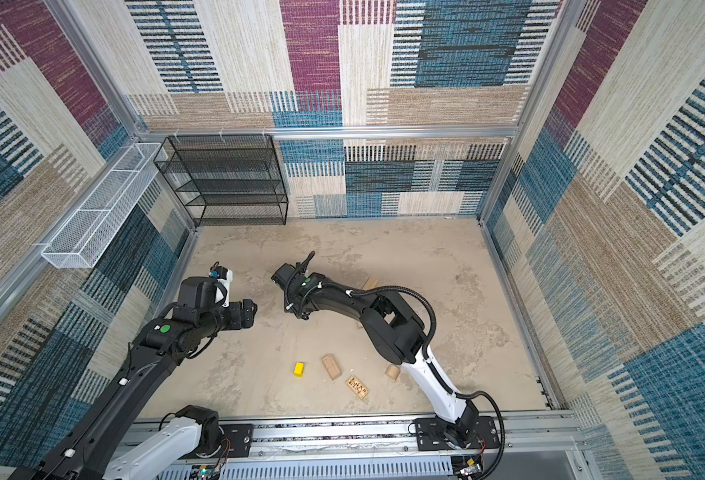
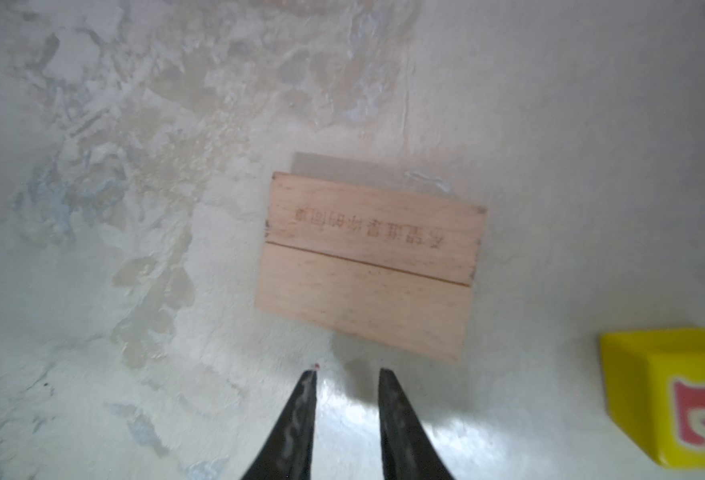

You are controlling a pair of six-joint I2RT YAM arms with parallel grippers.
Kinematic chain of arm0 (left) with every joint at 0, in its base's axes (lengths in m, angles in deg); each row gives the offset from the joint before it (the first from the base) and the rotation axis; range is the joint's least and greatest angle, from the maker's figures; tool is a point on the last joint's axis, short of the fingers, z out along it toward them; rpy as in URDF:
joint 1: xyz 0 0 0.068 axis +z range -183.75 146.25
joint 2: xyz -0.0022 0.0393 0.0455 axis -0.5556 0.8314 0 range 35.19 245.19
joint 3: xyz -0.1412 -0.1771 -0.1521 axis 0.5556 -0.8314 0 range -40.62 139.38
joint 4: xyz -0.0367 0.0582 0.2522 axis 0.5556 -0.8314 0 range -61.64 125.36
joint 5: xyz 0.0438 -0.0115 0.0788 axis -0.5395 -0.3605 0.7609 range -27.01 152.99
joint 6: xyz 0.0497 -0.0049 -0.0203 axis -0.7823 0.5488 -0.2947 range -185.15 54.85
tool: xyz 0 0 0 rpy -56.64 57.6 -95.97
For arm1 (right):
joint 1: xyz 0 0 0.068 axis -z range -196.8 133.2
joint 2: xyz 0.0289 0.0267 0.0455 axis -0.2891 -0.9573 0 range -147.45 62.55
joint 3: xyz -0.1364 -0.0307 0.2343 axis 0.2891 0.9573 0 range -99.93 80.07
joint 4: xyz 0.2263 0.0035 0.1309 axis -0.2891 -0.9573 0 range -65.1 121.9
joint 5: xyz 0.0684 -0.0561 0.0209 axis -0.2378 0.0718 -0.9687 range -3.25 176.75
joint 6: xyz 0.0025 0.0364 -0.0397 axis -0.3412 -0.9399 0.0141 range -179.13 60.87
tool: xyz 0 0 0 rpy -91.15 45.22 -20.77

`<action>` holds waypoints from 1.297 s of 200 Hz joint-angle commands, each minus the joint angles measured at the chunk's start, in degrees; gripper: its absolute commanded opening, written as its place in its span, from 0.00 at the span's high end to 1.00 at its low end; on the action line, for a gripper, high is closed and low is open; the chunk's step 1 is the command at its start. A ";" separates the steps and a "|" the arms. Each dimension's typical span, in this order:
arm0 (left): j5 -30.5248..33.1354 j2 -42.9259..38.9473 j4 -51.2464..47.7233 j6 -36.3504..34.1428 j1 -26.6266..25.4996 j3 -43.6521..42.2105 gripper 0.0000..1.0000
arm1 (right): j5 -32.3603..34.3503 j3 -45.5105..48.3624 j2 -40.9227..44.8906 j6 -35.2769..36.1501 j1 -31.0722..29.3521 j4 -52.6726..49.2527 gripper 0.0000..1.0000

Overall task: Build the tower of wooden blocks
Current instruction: 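Raise the right gripper away while the left gripper swings toward the loose blocks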

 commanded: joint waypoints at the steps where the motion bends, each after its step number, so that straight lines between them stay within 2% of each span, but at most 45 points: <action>1: 0.74 0.17 -0.17 0.69 0.09 0.28 0.13 | -0.17 0.14 3.52 0.98 -0.04 -0.95 0.71; 76: 0.56 1.08 -0.14 0.60 0.60 0.14 0.14 | 3.46 4.33 8.86 2.69 -0.11 1.63 0.75; 113: -1.07 2.90 0.07 0.43 0.62 0.22 0.14 | 4.23 8.00 11.90 4.89 -0.11 6.85 0.75; 134: -2.21 5.19 -0.41 0.24 0.63 0.68 0.14 | 5.64 9.12 13.60 7.30 -0.02 8.54 0.72; 156: -3.92 7.85 -1.08 0.00 0.62 1.63 0.13 | 9.85 10.00 15.39 9.53 0.11 8.40 0.67; 185: -6.50 10.98 -1.13 0.70 0.53 2.87 0.13 | 13.68 14.12 19.45 10.37 1.24 8.62 0.57; 200: -8.34 12.98 -1.00 0.61 0.53 4.18 0.13 | 15.17 18.86 22.63 9.78 2.18 9.48 0.40; 212: -9.63 14.55 -1.34 0.73 0.44 5.51 0.13 | 15.31 22.77 25.39 9.18 3.20 10.69 0.30; 219: -10.18 15.41 -1.57 0.94 0.36 6.40 0.13 | 14.69 25.22 26.93 9.07 4.06 11.57 0.28; 229: -10.63 16.25 -2.11 1.45 0.04 7.86 0.13 | 13.88 28.01 28.96 8.73 5.32 12.37 0.06; 233: -10.68 16.56 -2.16 1.61 -0.26 8.36 0.13 | 13.79 28.79 29.70 8.45 5.71 12.67 0.01; 259: -9.53 17.98 -2.21 2.45 -2.72 10.66 0.13 | 12.15 33.31 33.39 8.90 8.80 13.75 0.00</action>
